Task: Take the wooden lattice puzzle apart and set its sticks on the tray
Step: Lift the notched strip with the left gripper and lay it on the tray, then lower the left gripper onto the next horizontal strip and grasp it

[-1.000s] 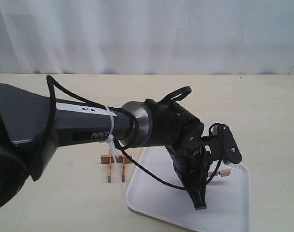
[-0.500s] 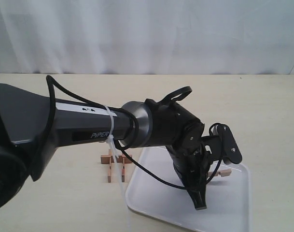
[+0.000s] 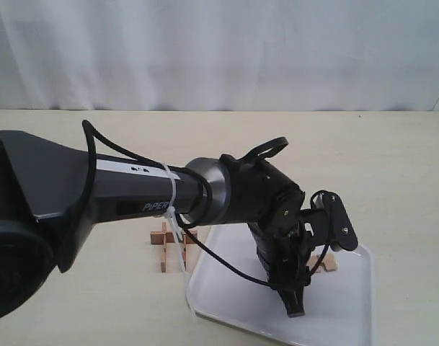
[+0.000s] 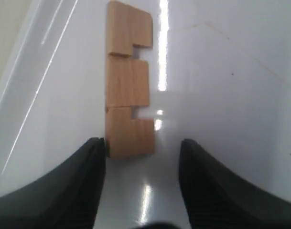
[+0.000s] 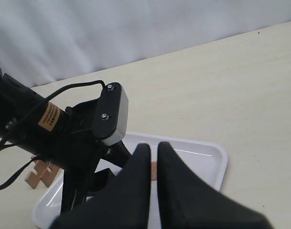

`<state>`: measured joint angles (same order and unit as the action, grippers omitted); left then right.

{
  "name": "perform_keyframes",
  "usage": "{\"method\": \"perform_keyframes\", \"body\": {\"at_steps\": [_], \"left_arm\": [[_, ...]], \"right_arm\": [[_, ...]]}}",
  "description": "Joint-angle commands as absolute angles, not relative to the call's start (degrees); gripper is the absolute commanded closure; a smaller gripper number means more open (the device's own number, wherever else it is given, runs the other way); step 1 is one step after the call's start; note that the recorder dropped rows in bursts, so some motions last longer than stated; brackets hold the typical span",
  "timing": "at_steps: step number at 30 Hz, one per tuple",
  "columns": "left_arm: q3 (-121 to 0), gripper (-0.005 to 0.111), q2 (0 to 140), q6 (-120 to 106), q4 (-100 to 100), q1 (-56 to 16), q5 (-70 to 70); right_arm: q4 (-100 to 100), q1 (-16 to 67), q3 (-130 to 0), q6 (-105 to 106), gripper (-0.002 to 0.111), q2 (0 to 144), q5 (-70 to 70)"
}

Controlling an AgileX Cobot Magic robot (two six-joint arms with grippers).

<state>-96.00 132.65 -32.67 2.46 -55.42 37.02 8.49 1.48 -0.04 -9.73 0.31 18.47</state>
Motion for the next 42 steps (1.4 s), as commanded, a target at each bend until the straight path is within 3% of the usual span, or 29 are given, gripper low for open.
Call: {"method": "perform_keyframes", "body": {"at_steps": [1,5,9,15,22,27,33,42], "left_arm": [[-96.1,0.055,128.9,-32.1,0.5,-55.6,39.1],[-96.1,0.055,123.7,-32.1,-1.0,-55.6,41.8],[-96.1,0.056,114.8,-30.9,-4.1,-55.2,53.7],[-95.8,0.056,111.1,-23.6,-9.8,-49.4,69.9],[-87.3,0.056,110.7,-26.7,-9.3,-39.1,69.3],[-81.4,0.056,110.7,-34.4,-6.7,-34.6,61.6],[-76.5,0.056,110.7,-41.0,-6.3,-34.1,49.4],[-75.3,0.056,113.3,-44.1,-6.2,-34.0,44.8]], "right_arm": [[8.5,1.7,0.0,-9.4,0.104,0.0,18.3],[8.5,1.7,0.0,-9.4,0.104,0.0,18.3],[8.5,1.7,0.0,-9.4,0.104,0.0,18.3],[8.5,1.7,0.0,-9.4,0.104,0.0,18.3],[8.5,1.7,0.0,-9.4,0.104,0.0,18.3],[8.5,1.7,0.0,-9.4,0.104,0.0,18.3],[8.5,1.7,0.0,-9.4,0.104,0.0,18.3],[8.5,1.7,0.0,-9.4,0.104,0.0,18.3]]}}
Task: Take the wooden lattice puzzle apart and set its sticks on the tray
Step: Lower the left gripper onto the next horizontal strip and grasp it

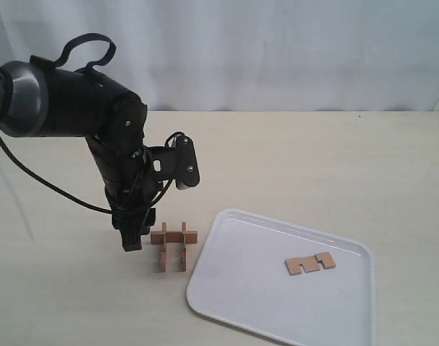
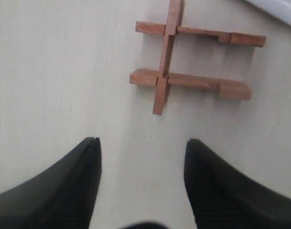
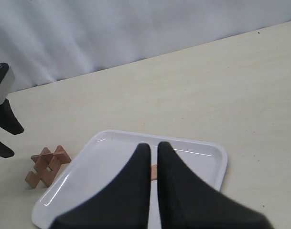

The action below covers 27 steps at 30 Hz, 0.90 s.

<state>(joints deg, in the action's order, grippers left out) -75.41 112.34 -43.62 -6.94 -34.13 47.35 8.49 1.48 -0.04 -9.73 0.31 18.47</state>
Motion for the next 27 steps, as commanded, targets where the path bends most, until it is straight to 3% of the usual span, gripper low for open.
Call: {"method": "perform_keyframes", "body": {"at_steps": [1,27], "left_arm": [[-75.3,0.056,113.9,-44.1,-6.2,-34.0,44.6],[-75.3,0.056,120.3,-44.3,-4.9,-34.0,39.3]], "right_arm": [[8.5,1.7,0.0,-9.4,0.104,0.0,18.3],[8.5,1.7,0.0,-9.4,0.104,0.0,18.3]]}}
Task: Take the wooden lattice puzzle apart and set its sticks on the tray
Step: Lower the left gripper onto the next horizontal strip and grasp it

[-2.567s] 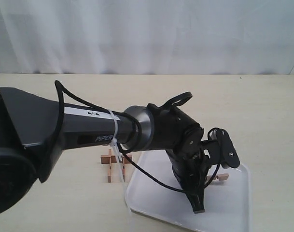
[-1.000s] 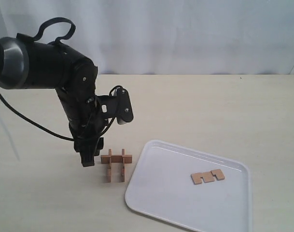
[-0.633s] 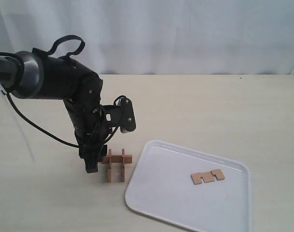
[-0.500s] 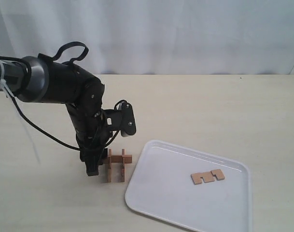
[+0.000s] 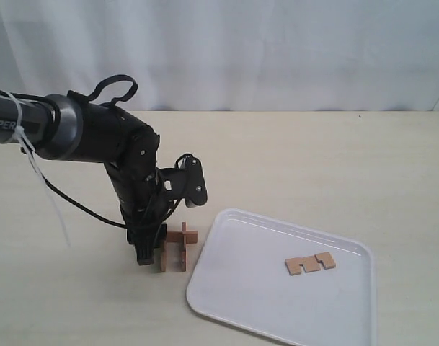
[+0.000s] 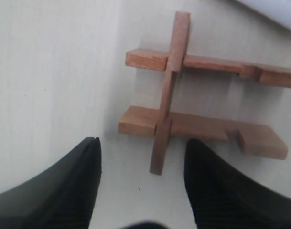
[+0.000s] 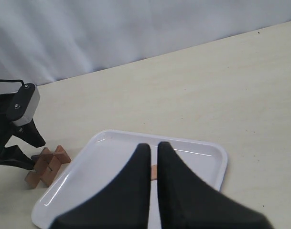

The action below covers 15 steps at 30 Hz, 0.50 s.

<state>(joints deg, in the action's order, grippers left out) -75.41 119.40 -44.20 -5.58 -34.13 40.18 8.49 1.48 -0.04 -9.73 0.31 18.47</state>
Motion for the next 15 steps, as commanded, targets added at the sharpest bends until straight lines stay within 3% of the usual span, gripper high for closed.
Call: {"method": "perform_keyframes", "body": {"at_steps": [1,6,15], "left_arm": [[-75.3,0.056,120.6,-44.3,-4.9,-34.0,39.3],[-75.3,0.059,120.9,-44.3,-4.9,-34.0,38.5],[-75.3,0.106,120.9,-44.3,-5.1,-34.0,38.4]], "right_arm": [[8.5,1.7,0.0,-9.4,0.104,0.0,18.3],[8.5,1.7,0.0,-9.4,0.104,0.0,18.3],[8.5,1.7,0.0,-9.4,0.104,0.0,18.3]]}}
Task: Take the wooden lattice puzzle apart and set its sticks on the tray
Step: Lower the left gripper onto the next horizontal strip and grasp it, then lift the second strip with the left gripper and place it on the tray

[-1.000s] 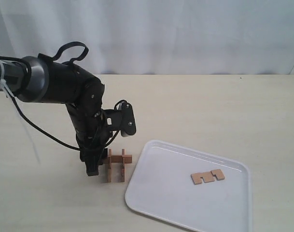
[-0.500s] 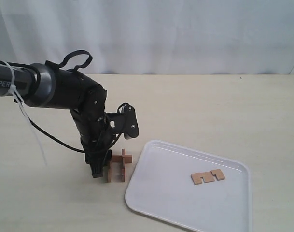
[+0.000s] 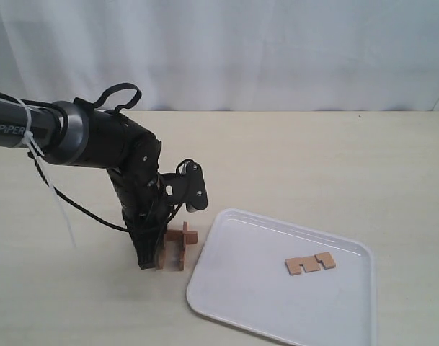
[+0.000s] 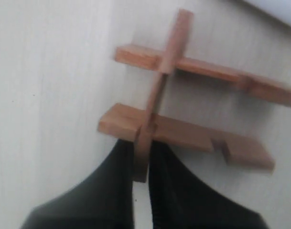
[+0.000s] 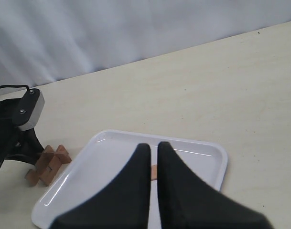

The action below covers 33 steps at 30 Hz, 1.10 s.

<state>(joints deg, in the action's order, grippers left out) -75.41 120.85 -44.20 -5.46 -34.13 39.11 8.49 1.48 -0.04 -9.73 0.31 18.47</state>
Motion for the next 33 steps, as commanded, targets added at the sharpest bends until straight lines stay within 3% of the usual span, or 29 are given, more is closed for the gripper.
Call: {"method": "perform_keyframes", "body": {"at_steps": [1,33], "left_arm": [[-75.3,0.107,120.9,-44.3,-5.1,-34.0,38.4],[-75.4,0.107,119.5,-45.0,-3.8,-34.0,41.1]], "right_arm": [[8.5,1.7,0.0,-9.4,0.104,0.0,18.3],[8.5,1.7,0.0,-9.4,0.104,0.0,18.3]]}}
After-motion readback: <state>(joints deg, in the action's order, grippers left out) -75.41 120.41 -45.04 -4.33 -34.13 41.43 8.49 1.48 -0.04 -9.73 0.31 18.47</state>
